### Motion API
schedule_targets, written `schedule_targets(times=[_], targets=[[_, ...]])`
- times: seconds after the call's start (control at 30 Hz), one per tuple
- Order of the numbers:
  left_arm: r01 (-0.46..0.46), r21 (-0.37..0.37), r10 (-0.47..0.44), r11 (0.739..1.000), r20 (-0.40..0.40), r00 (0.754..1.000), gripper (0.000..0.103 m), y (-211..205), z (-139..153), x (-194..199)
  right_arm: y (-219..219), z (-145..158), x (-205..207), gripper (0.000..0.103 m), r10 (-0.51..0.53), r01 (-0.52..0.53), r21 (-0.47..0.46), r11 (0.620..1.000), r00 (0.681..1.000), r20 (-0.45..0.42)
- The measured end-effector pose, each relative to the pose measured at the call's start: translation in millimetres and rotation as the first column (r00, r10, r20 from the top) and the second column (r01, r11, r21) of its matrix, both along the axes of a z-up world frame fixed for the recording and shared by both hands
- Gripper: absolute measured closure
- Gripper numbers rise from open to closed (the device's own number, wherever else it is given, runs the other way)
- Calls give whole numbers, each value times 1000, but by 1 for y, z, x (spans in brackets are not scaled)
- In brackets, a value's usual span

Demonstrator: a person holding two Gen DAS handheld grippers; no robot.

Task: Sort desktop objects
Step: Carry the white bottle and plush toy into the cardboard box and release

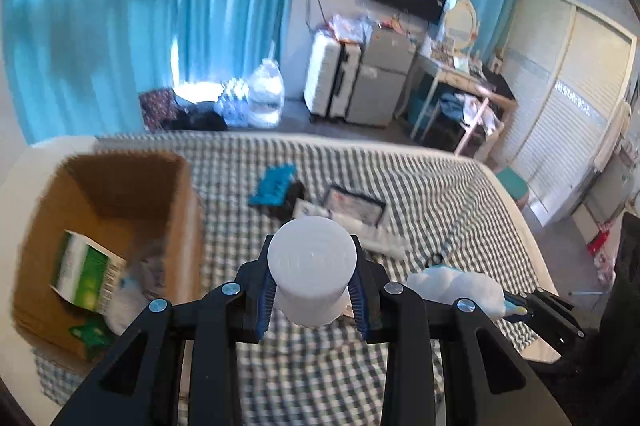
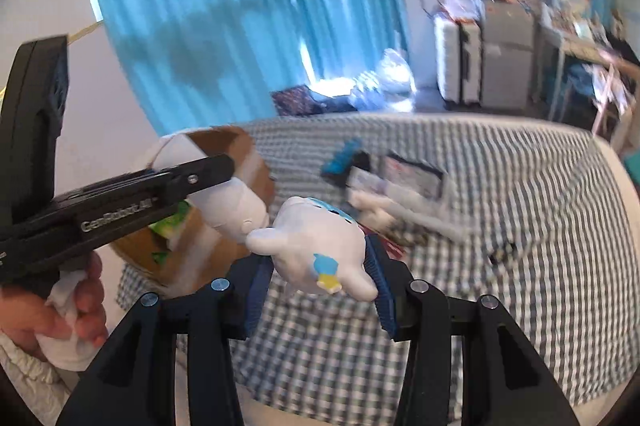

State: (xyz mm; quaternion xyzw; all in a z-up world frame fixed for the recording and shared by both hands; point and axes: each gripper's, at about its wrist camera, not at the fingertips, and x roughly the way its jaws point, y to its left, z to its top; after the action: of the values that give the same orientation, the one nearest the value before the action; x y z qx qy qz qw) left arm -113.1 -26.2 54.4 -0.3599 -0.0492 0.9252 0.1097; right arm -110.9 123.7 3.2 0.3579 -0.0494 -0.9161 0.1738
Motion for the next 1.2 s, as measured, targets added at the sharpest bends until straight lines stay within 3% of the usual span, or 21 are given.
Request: schedule_targets(times=[0.23, 0.47, 0.8, 1.0, 1.03, 1.07, 1.1, 1.2], targets=[[-58, -5, 58, 998, -52, 997, 71, -60, 33, 9, -76, 35, 0, 58, 142, -140, 26, 990, 987, -70], [-148, -22, 148, 989, -27, 989, 71, -130, 31, -4, -148, 39, -21, 58, 254, -254, 13, 967, 965, -67], [-232, -31, 233, 972, 63, 970, 71, -207, -15, -59, -207, -9, -83, 58, 279, -279, -2, 960, 959, 57], [-226, -70, 234, 971, 124, 964, 71, -217, -48, -109, -216, -37, -123, 57, 262, -262, -14, 965, 958, 120], [-226, -77, 234, 971, 130, 963, 71, -218, -51, -115, -217, -40, -131, 56, 258, -258, -13, 966, 957, 130], [-230, -87, 240, 969, 128, 962, 69, -218, -52, -123, -218, -43, -138, 43, 255, -256, -12, 967, 957, 142], [-233, -99, 244, 967, 121, 962, 64, -217, -53, -128, -219, -43, -143, 37, 251, -252, -16, 968, 956, 149], [-255, -117, 267, 960, 106, 958, 6, -215, -49, -133, -212, -36, -149, 34, 239, -236, -41, 971, 962, 130]])
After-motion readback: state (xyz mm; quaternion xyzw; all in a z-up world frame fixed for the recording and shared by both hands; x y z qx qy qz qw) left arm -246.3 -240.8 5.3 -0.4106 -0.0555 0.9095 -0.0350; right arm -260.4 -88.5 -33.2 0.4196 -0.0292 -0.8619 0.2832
